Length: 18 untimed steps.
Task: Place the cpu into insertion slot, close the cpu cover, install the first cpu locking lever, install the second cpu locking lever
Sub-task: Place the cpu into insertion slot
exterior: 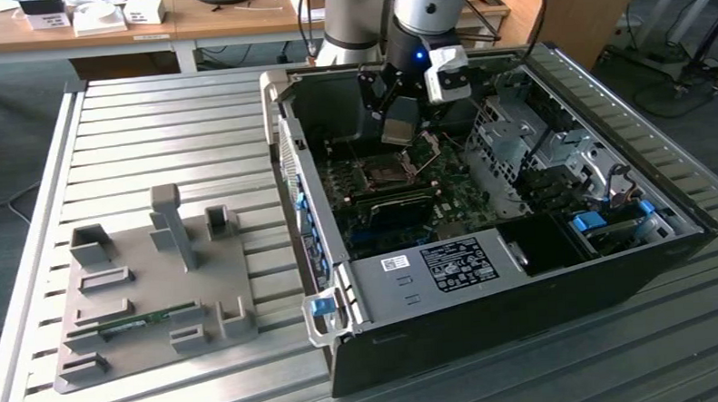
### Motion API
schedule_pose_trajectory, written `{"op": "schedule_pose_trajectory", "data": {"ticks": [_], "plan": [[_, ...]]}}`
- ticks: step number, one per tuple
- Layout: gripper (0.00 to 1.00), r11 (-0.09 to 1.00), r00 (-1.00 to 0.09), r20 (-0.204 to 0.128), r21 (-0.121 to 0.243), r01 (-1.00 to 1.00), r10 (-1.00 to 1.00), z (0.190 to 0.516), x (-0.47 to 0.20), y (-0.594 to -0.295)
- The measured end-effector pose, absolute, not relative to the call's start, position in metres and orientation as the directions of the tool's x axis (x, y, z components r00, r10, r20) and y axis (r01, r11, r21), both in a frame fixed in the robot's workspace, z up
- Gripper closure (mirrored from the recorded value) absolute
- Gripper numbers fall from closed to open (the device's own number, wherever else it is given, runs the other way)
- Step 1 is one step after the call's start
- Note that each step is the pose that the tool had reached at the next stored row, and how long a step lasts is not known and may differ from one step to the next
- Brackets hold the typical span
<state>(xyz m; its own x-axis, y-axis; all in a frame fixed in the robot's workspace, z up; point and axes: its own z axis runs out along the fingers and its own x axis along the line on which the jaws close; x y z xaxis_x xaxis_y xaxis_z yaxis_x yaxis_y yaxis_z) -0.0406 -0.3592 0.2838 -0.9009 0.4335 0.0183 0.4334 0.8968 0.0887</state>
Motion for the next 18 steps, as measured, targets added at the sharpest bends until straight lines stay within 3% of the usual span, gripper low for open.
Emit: {"op": "schedule_pose_trajectory", "data": {"ticks": [18], "plan": [[0.46, 0.761, -0.765, 0.018, 0.089, 0.642, 0.643, 0.2836, -0.0406, -0.3592]]}}
